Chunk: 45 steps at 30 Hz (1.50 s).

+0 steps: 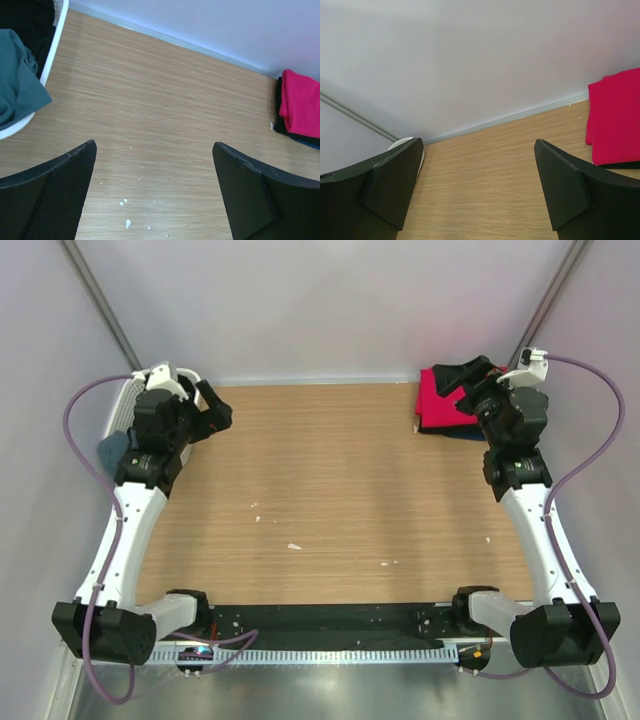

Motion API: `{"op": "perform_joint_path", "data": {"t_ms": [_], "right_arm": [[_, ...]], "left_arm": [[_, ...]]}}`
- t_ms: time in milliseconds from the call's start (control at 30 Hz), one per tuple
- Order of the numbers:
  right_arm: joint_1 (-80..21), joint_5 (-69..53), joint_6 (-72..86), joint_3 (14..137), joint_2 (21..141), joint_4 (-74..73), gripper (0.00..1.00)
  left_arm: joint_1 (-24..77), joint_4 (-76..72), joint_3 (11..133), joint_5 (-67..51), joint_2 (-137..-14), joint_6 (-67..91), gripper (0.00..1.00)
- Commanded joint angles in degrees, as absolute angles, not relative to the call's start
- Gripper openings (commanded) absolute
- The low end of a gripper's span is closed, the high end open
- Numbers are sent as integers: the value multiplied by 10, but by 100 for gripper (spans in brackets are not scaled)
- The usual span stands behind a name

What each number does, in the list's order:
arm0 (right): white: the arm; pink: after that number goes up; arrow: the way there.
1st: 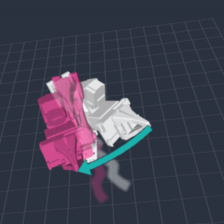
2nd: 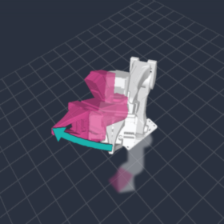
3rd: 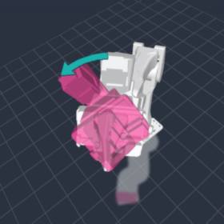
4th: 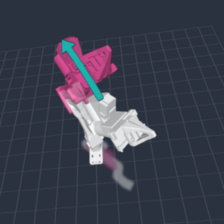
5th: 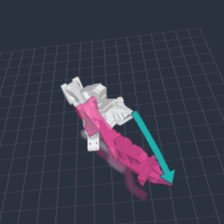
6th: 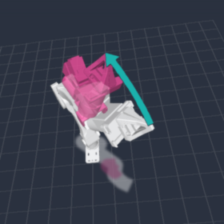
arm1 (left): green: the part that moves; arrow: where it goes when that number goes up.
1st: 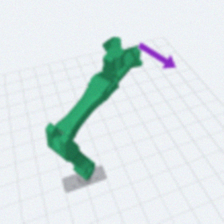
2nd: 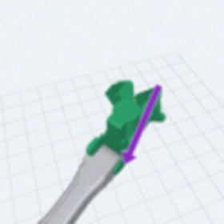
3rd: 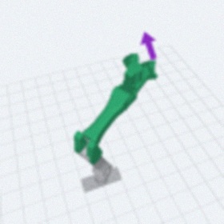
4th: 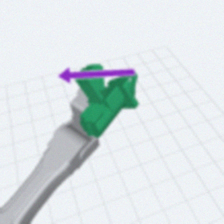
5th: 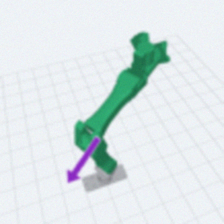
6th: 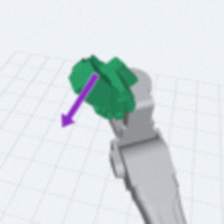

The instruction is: Fold and stack the t-shirts

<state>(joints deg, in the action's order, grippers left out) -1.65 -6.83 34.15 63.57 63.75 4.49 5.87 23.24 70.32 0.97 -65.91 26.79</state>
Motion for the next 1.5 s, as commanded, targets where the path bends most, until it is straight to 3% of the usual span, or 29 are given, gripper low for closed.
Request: {"op": "perform_joint_path", "data": {"t_ms": [0, 200, 300, 467, 633, 867, 1100, 1467], "right_arm": [[-18, -104, 336, 649, 644, 65, 100], [-18, -112, 349, 623, 652, 71, 99], [-24, -134, 350, 591, 653, 102, 100], [-29, -127, 361, 556, 639, 110, 100], [-37, -104, 391, 476, 610, 177, 100], [-40, -124, 410, 469, 642, 208, 100], [-46, -123, 398, 467, 665, 212, 100], [-47, -123, 398, 463, 671, 207, 100]], "left_arm": [[57, 207, 710, -27, -671, 269, 100], [57, 160, 672, -30, -661, 268, 99], [57, 142, 654, -16, -660, 284, 93], [56, 197, 693, 20, -699, 300, 91], [-25, 220, 749, 30, -772, 341, 90], [-136, 260, 804, 69, -843, 356, 90], [-145, 248, 823, 194, -916, 274, 84], [-156, 204, 834, 236, -990, 203, 78]]}}
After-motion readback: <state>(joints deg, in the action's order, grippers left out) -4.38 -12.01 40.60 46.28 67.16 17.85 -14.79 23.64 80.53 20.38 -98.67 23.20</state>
